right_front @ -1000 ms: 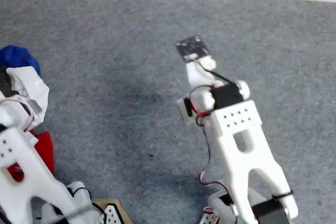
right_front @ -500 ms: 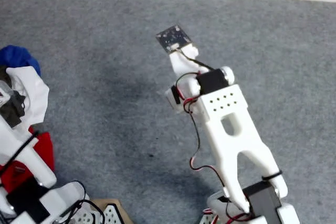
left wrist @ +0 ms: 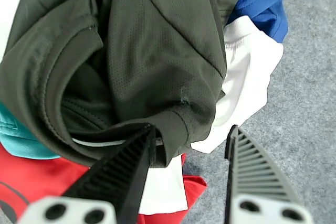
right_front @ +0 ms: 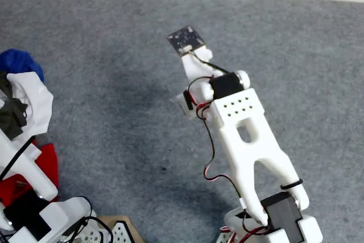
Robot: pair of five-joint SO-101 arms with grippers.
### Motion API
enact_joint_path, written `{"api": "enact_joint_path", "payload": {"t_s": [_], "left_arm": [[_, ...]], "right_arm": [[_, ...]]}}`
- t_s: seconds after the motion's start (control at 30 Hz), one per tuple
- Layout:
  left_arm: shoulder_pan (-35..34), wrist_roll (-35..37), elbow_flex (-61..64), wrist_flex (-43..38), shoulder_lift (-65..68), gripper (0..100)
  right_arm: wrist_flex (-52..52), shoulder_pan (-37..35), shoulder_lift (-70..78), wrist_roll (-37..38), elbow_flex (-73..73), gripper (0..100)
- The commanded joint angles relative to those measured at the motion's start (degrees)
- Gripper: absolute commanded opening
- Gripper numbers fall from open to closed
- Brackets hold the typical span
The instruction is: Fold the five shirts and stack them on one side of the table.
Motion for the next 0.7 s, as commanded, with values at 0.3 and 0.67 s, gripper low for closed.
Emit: {"api": "enact_joint_path", "payload": {"t_s": [0.3,0.67], "left_arm": [[0.0,0.4,6.6,-7.5,-0.3,23],[1.4,0.2,8.3,-9.8,-0.2,1]], "right_arm": [[-5.8,-0.7,-0.2,-1.2,2.0,15.5],[-7.3,-0.5,-0.2,-1.3,3.3,15.5]]}}
